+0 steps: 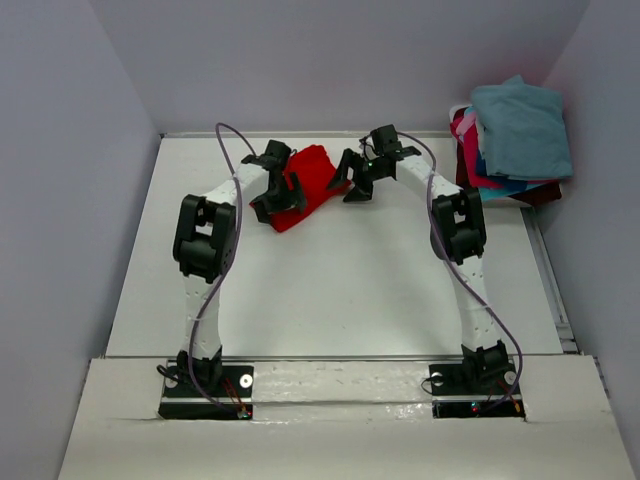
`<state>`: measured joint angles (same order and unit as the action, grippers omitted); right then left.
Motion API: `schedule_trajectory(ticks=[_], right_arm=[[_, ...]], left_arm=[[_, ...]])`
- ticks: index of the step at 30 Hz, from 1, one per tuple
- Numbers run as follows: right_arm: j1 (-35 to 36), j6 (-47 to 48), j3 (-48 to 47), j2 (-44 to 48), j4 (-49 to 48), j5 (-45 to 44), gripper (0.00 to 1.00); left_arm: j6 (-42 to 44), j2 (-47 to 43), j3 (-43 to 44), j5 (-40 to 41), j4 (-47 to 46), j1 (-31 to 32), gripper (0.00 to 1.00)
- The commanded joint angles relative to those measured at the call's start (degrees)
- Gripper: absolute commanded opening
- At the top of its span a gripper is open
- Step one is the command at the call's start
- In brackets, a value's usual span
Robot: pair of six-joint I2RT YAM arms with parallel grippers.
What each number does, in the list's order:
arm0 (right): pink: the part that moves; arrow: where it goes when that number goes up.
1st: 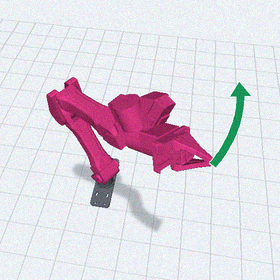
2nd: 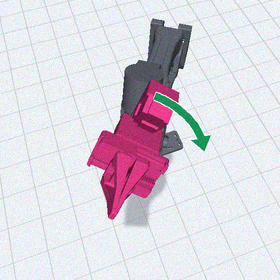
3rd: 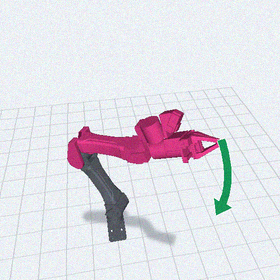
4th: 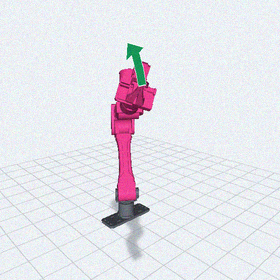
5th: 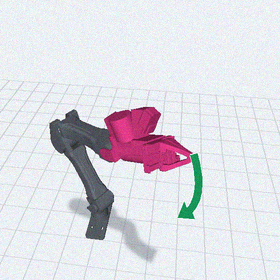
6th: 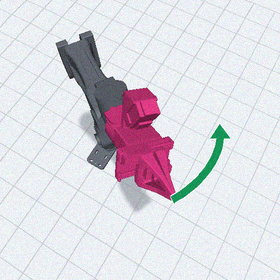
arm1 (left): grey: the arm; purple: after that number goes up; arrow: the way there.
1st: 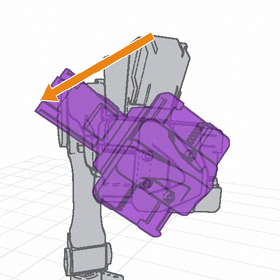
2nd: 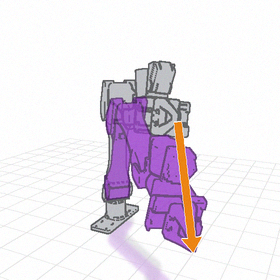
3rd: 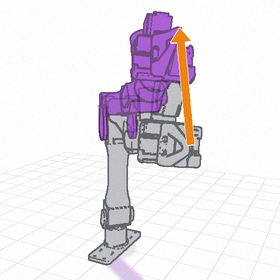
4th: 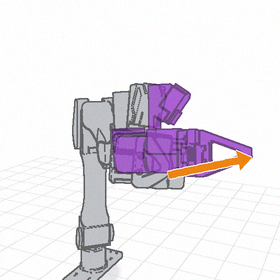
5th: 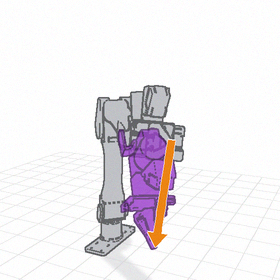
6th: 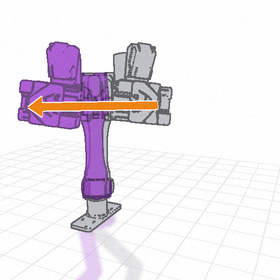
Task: Fold and stack the t-shirts
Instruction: Fold the tshirt
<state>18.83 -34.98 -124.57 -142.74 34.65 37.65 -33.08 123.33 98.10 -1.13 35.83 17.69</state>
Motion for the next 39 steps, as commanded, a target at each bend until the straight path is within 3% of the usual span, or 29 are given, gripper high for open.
schedule_trajectory(ticks=[1, 7, 15, 24, 31, 35, 39], right_arm=[[0.4, -2.0, 3.2, 3.9, -4.8, 1.9, 0.81], [0.4, -2.5, 4.8, 3.2, -5.6, 1.6, 0.81], [0.9, -2.9, 4.3, 3.7, -5.5, 2.2, 0.81], [0.9, -2.5, 11.8, 9.3, -7.5, 2.6, 0.81], [0.9, -1.1, 16.6, 12.7, -7.8, 2.0, 0.81], [0.9, -0.4, 18.0, 14.2, -7.5, 1.4, 0.81], [0.9, -0.8, 17.3, 14.3, -7.3, 1.9, 0.80]], left_arm=[[1.6, -1.8, -0.4, 0.1, 2.8, 1.8, 0.99], [3.0, -1.5, 0.3, 3.3, 4.9, 1.8, 0.99], [5.0, -0.8, -0.5, -3.5, 6.3, 5.1, 0.96], [7.0, 1.9, 0.1, -8.3, 7.8, 10.2, 0.88], [7.4, -1.9, -3.0, -8.9, 6.1, 10.7, 0.83], [8.1, -2.5, -1.7, -10.4, 7.0, 10.7, 0.81], [7.6, -5.5, 0.9, -7.0, 7.4, 10.7, 0.82]])
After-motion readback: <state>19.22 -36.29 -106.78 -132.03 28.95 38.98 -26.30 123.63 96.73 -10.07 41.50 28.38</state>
